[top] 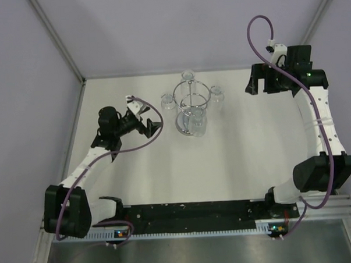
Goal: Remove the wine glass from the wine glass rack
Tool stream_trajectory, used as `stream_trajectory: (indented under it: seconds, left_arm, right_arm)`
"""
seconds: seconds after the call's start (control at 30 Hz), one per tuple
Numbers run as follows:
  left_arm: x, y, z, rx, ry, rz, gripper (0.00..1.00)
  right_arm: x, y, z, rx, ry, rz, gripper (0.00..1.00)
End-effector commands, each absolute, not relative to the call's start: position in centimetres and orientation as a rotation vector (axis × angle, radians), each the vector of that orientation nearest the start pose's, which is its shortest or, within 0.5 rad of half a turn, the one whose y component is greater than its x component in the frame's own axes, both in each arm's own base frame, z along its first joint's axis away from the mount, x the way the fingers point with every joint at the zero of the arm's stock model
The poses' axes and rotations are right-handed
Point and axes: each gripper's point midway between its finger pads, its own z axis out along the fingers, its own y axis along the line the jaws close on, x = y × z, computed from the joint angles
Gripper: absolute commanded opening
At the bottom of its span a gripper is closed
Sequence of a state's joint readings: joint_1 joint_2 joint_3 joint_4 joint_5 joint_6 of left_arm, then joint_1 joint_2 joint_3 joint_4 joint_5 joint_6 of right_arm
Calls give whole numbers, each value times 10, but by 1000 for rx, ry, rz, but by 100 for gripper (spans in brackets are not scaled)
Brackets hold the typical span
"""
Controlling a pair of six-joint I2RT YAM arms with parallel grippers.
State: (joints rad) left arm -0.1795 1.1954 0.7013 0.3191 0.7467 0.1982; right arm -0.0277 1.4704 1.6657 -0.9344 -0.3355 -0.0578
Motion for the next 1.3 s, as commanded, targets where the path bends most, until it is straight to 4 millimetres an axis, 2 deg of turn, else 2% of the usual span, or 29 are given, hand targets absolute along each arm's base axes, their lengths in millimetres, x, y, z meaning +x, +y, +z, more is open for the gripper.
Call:
stream_trajectory:
  seconds: [0.0, 0.07, 0.13, 0.17, 0.2, 0.33, 0.5, 0.77, 1.0, 1.27]
  left_arm:
    - [350, -178, 237, 869, 1442, -566, 96]
    - [355, -179, 237, 868, 1418, -558, 97]
    - [359, -183, 231, 910, 1363, -548, 97]
    - [364, -184, 219, 906, 1368, -549, 98]
    - [371, -184, 216, 892, 1364, -547, 98]
    - [384, -194, 219, 898, 1334, -590, 97]
    - [403, -204, 221, 898, 1309, -635, 96]
    - [412, -232, 219, 937, 1258, -692, 96]
    - [417, -240, 213, 955, 1242, -698, 91]
    - [410, -244, 219, 980, 1196, -715, 73]
  right_arm:
    - [387, 52, 341, -194, 2113, 389, 99]
    - [381, 56, 345, -215, 2103, 410, 99]
    - [376, 55, 342, -250, 2107, 392, 99]
    - [375, 51, 339, -232, 2117, 365, 99]
    - [375, 48, 336, -208, 2128, 351, 99]
    - [369, 55, 328, -224, 2146, 398, 99]
    - [370, 46, 320, -231, 2169, 334, 99]
    - [371, 39, 317, -248, 2197, 288, 99]
    - [376, 36, 317, -261, 2205, 259, 99]
    - [381, 33, 311, -266, 2229, 242, 99]
